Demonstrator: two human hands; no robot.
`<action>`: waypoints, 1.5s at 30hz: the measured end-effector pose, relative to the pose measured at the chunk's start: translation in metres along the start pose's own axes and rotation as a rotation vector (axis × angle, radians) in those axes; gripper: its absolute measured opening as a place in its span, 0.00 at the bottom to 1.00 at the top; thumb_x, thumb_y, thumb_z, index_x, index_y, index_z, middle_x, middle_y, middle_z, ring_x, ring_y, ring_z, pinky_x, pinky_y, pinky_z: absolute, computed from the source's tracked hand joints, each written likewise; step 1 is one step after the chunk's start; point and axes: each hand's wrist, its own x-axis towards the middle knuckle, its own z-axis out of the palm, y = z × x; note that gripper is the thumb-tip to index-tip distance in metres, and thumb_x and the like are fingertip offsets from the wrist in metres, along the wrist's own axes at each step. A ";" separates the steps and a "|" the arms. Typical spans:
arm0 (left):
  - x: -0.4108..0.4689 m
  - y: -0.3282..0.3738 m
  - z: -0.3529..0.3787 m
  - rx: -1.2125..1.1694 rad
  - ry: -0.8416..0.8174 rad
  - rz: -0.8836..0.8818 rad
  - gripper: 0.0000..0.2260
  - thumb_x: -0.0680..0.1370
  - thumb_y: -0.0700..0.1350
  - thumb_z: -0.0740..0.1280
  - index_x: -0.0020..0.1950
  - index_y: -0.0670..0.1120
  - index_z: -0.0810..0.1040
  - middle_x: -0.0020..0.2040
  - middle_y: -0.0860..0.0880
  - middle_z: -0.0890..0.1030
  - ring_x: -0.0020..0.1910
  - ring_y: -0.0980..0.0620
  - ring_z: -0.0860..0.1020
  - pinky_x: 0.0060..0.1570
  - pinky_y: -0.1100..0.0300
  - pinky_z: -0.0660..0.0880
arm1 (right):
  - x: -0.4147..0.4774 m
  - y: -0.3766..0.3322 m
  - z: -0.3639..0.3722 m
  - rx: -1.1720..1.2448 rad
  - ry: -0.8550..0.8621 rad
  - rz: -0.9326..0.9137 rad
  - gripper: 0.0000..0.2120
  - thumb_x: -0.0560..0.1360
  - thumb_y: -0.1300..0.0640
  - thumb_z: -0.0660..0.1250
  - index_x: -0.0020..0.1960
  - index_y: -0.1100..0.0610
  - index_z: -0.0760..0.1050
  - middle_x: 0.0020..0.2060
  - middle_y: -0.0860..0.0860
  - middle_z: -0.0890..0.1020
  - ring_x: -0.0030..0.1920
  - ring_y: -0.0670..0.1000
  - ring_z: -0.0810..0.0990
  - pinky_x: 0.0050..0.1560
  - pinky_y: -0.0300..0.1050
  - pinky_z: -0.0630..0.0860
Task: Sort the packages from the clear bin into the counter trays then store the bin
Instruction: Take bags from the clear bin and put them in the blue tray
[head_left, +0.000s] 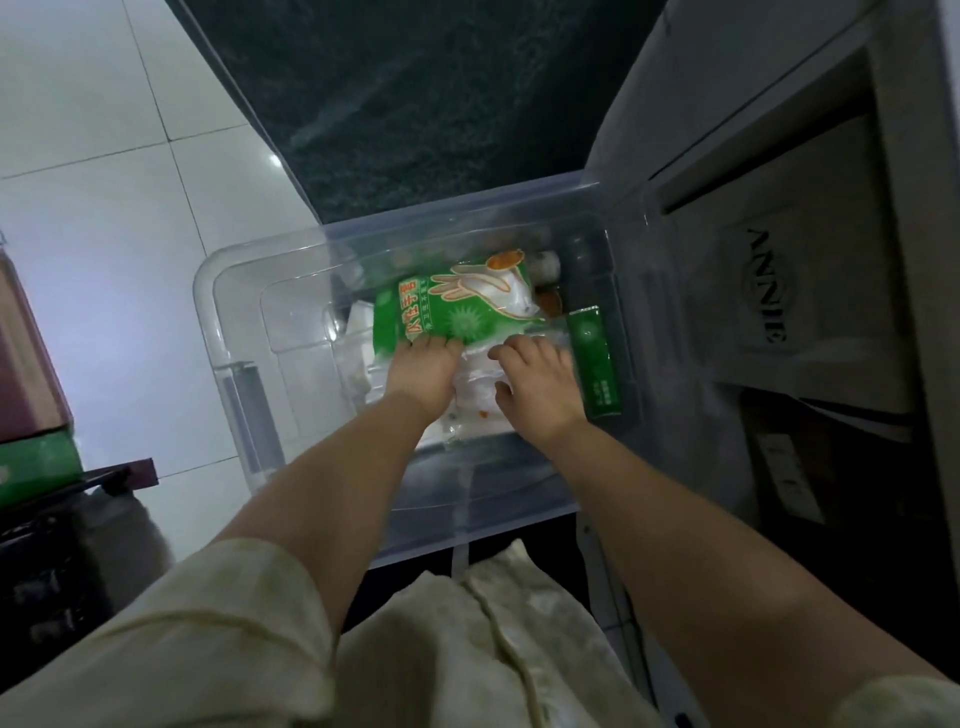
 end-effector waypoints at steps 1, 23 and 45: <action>-0.004 -0.001 -0.002 -0.008 0.006 0.016 0.21 0.72 0.45 0.70 0.63 0.45 0.71 0.58 0.43 0.77 0.59 0.42 0.74 0.54 0.51 0.69 | -0.004 -0.001 -0.003 0.001 0.002 -0.010 0.18 0.69 0.62 0.68 0.58 0.56 0.75 0.55 0.55 0.77 0.55 0.60 0.73 0.54 0.56 0.66; -0.204 0.143 -0.145 0.190 0.306 0.706 0.18 0.72 0.45 0.66 0.62 0.50 0.72 0.57 0.49 0.76 0.57 0.45 0.72 0.53 0.51 0.65 | -0.296 -0.044 -0.137 -0.046 0.673 0.505 0.18 0.66 0.58 0.74 0.55 0.55 0.77 0.54 0.53 0.79 0.56 0.58 0.75 0.56 0.54 0.69; -0.594 0.477 0.042 0.257 0.317 1.399 0.11 0.68 0.44 0.67 0.50 0.52 0.77 0.50 0.51 0.80 0.52 0.44 0.75 0.46 0.52 0.66 | -0.859 -0.140 -0.021 0.042 1.175 1.333 0.16 0.68 0.58 0.73 0.55 0.54 0.77 0.55 0.52 0.78 0.56 0.56 0.74 0.54 0.54 0.72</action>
